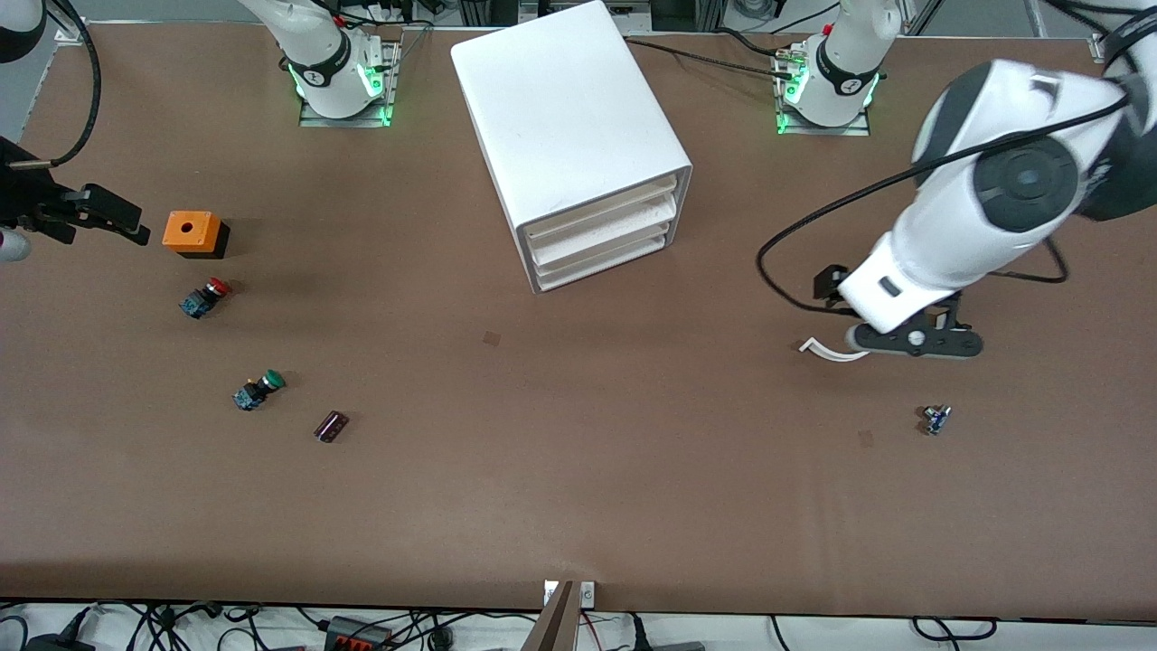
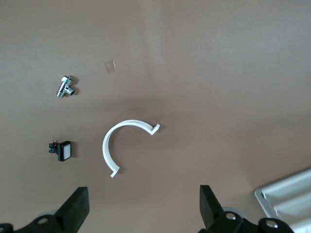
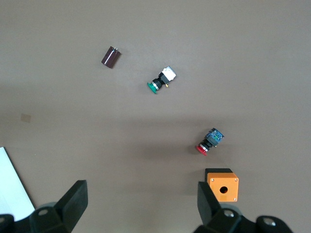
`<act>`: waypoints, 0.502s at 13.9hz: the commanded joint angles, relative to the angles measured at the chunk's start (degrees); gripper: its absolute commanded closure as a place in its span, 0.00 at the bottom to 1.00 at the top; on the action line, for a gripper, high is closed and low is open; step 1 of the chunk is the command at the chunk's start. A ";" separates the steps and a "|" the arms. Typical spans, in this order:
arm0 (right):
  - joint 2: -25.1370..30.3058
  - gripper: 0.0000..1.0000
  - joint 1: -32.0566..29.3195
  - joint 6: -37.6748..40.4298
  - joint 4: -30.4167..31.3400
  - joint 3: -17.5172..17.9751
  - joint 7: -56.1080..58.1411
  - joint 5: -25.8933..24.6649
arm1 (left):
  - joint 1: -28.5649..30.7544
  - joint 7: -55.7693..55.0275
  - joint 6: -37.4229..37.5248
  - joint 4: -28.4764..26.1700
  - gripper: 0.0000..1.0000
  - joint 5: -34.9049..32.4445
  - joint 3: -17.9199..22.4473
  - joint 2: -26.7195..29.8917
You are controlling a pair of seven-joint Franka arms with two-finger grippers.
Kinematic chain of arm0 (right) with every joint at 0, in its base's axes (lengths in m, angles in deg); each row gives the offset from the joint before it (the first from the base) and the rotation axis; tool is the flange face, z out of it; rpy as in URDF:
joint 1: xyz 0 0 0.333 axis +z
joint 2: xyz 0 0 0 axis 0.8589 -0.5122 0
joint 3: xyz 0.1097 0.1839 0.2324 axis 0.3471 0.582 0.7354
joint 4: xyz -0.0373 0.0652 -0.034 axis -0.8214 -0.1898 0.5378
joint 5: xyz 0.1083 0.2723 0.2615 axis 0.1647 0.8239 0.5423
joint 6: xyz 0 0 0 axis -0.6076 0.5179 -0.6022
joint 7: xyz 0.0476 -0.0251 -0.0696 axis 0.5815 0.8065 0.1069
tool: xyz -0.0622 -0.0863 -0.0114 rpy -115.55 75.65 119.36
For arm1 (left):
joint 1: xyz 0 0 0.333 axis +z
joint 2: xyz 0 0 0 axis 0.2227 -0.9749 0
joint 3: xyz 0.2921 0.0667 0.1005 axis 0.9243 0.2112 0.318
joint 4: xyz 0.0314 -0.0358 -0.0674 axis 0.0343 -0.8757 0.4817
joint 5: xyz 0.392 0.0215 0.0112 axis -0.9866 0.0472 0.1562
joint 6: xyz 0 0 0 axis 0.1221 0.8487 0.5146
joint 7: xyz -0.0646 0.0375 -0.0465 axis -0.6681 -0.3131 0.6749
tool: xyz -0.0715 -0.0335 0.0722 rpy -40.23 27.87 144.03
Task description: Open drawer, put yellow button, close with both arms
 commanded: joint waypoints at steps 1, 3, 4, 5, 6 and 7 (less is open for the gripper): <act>0.83 0.00 0.22 0.39 0.02 0.10 -2.87 -0.91 | 1.20 8.93 2.22 -2.16 0.00 6.10 6.59 4.60; 0.75 0.00 0.13 0.56 0.02 0.18 -2.19 -1.00 | -2.91 15.34 2.05 -5.06 0.00 9.62 15.54 8.21; 0.75 0.00 0.21 0.65 0.10 0.10 -2.18 -1.00 | -5.80 18.68 1.61 -6.99 0.00 10.42 19.86 10.66; 0.83 0.00 0.22 0.65 0.19 0.10 -2.18 -1.00 | -7.40 19.41 0.13 -9.01 0.00 10.25 22.16 13.21; 0.75 0.00 0.22 0.65 0.19 0.18 -2.09 -1.00 | -7.50 19.68 -2.93 -12.34 0.00 10.16 22.79 16.02; 0.75 0.00 0.22 0.74 0.19 0.18 -2.09 -1.09 | -7.24 19.68 -6.79 -15.94 0.00 10.16 22.89 18.92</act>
